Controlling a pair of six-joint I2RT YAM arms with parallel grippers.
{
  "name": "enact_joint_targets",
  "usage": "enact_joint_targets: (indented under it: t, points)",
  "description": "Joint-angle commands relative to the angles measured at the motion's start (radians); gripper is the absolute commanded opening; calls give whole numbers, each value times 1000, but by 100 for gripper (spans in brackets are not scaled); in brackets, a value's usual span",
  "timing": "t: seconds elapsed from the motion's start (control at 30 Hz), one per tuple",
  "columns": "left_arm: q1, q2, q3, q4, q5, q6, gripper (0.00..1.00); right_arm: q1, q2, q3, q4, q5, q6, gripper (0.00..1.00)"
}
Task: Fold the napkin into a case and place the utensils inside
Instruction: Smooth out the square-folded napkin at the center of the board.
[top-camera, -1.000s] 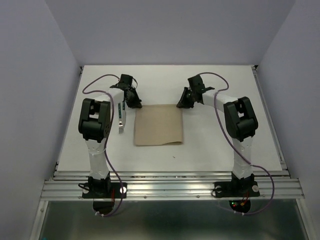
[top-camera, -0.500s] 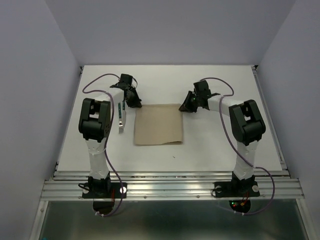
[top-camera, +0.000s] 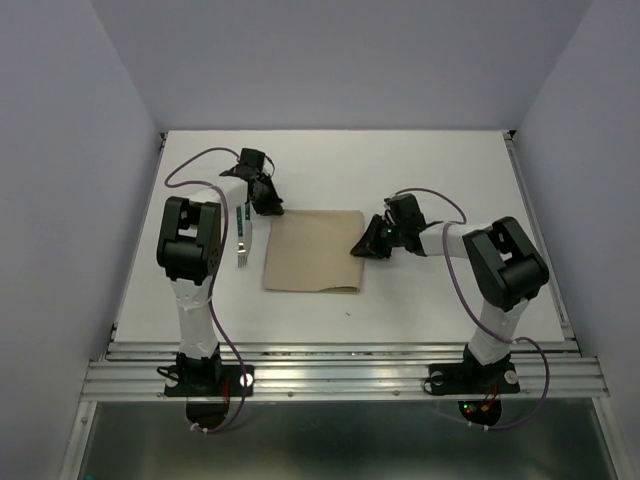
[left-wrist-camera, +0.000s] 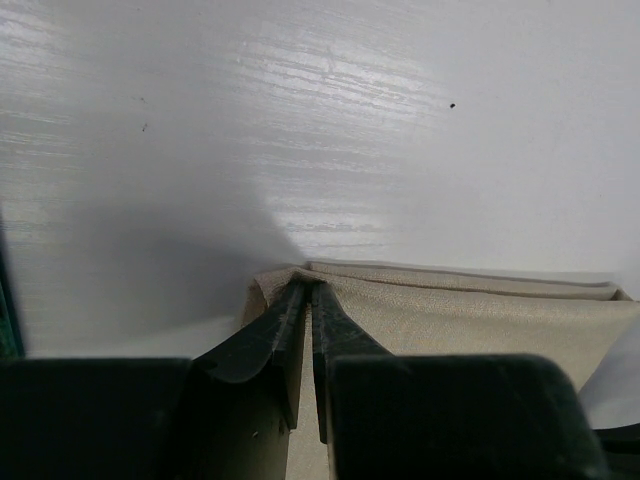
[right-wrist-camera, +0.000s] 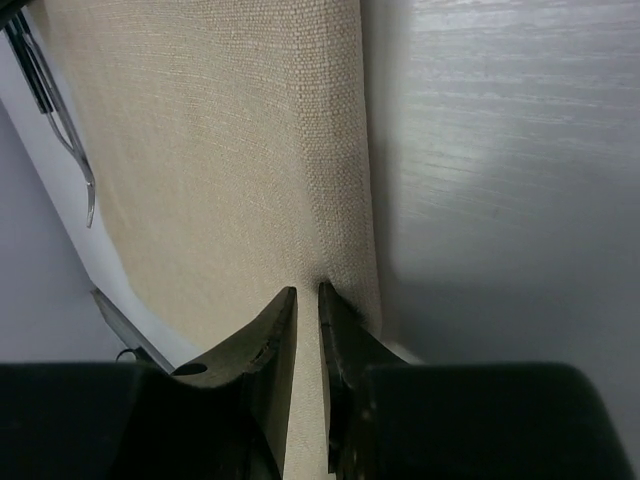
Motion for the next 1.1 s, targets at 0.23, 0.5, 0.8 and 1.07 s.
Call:
enact_joint_targets:
  t: [0.23, 0.5, 0.8, 1.07]
  points:
    - [0, -23, -52, -49, -48, 15, 19, 75, -218, -53, -77, 60, -45, 22]
    - [0, -15, -47, -51, -48, 15, 19, 135, -216, -255, 122, -25, 54, 22]
    - [0, -31, -60, -54, -60, 15, 19, 135, -224, -305, 106, 9, 18, 21]
    - [0, -35, -64, -52, -60, 12, 19, 182, -356, -253, 35, 38, -15, 22]
